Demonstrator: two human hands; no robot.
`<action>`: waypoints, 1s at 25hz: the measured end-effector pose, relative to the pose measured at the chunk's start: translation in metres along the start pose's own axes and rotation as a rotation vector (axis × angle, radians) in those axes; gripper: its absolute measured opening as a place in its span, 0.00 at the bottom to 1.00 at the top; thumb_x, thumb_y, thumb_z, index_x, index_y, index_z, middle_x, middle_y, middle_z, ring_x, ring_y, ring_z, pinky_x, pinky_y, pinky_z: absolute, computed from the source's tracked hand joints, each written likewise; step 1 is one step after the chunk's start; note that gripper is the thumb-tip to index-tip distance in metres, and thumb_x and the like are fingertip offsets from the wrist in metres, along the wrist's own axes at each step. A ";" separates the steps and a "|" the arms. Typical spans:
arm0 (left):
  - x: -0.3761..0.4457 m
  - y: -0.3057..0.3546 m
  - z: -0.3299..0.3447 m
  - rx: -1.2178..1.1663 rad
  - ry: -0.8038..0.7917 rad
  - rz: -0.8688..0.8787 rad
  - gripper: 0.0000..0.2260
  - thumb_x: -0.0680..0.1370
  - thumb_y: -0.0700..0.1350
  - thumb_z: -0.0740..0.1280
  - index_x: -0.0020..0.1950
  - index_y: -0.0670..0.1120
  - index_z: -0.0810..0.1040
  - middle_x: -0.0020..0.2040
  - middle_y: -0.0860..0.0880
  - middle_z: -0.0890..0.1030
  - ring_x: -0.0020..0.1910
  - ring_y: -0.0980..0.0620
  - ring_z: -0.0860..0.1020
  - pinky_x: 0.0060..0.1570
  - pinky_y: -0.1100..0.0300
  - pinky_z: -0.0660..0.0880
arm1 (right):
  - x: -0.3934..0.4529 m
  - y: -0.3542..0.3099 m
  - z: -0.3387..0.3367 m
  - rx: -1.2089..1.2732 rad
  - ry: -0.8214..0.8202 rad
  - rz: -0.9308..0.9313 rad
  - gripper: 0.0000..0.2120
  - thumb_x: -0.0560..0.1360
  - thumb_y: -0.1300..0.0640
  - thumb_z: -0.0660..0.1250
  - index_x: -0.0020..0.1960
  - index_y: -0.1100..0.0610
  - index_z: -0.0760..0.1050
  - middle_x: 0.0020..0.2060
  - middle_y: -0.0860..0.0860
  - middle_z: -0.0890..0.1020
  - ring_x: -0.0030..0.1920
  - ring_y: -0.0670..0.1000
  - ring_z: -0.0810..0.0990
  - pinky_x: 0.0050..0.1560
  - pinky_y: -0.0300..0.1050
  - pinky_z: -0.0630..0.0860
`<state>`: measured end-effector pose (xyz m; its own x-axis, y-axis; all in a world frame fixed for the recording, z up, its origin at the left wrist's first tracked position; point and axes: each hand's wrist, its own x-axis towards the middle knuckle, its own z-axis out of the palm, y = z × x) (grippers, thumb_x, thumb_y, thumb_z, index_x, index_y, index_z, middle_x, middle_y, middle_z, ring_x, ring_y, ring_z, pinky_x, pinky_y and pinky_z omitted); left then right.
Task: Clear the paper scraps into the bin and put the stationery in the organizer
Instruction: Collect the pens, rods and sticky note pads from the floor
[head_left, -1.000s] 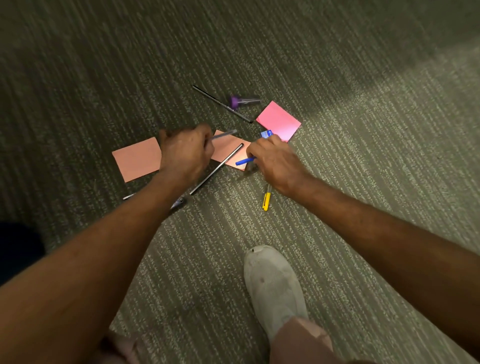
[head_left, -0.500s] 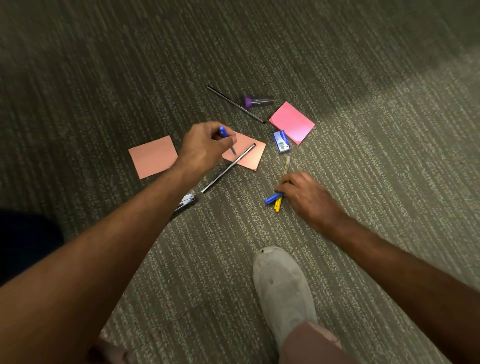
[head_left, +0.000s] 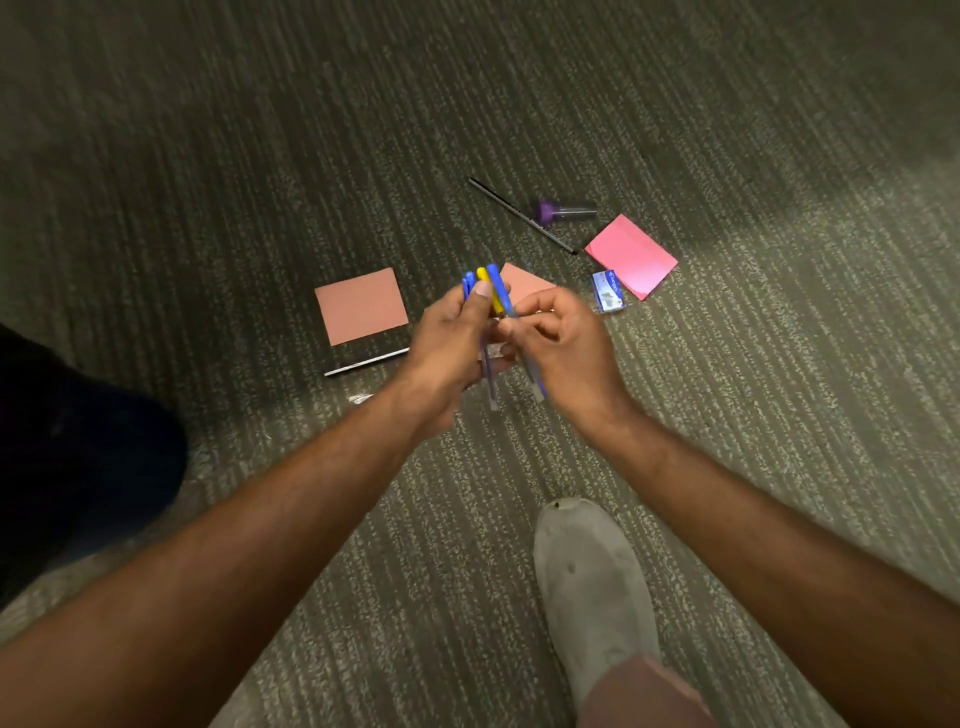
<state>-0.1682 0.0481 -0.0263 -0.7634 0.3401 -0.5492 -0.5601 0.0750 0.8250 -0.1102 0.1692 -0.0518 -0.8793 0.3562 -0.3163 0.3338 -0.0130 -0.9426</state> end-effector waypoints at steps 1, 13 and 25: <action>-0.004 0.000 -0.001 -0.037 0.003 -0.019 0.13 0.86 0.51 0.57 0.62 0.48 0.78 0.49 0.50 0.85 0.44 0.55 0.83 0.44 0.54 0.81 | -0.002 -0.002 0.009 0.040 -0.019 0.007 0.06 0.77 0.61 0.73 0.49 0.54 0.77 0.42 0.53 0.88 0.43 0.52 0.87 0.45 0.50 0.84; -0.020 -0.012 -0.071 0.013 0.310 -0.027 0.07 0.87 0.45 0.54 0.57 0.44 0.69 0.46 0.43 0.82 0.39 0.47 0.81 0.41 0.53 0.80 | -0.007 0.019 0.053 -0.544 -0.275 -0.321 0.09 0.80 0.56 0.69 0.57 0.51 0.85 0.51 0.44 0.82 0.51 0.44 0.80 0.51 0.41 0.78; 0.015 -0.037 -0.131 1.354 0.328 0.084 0.07 0.77 0.48 0.69 0.55 0.50 0.79 0.51 0.42 0.81 0.49 0.39 0.79 0.42 0.52 0.72 | 0.042 0.027 0.019 -1.220 -0.432 -0.568 0.10 0.83 0.61 0.61 0.61 0.51 0.73 0.53 0.49 0.75 0.52 0.51 0.73 0.54 0.47 0.72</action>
<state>-0.2010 -0.0723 -0.0820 -0.9236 0.1705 -0.3433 0.0896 0.9668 0.2392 -0.1450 0.1658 -0.0928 -0.9505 -0.2733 -0.1479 -0.2113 0.9173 -0.3374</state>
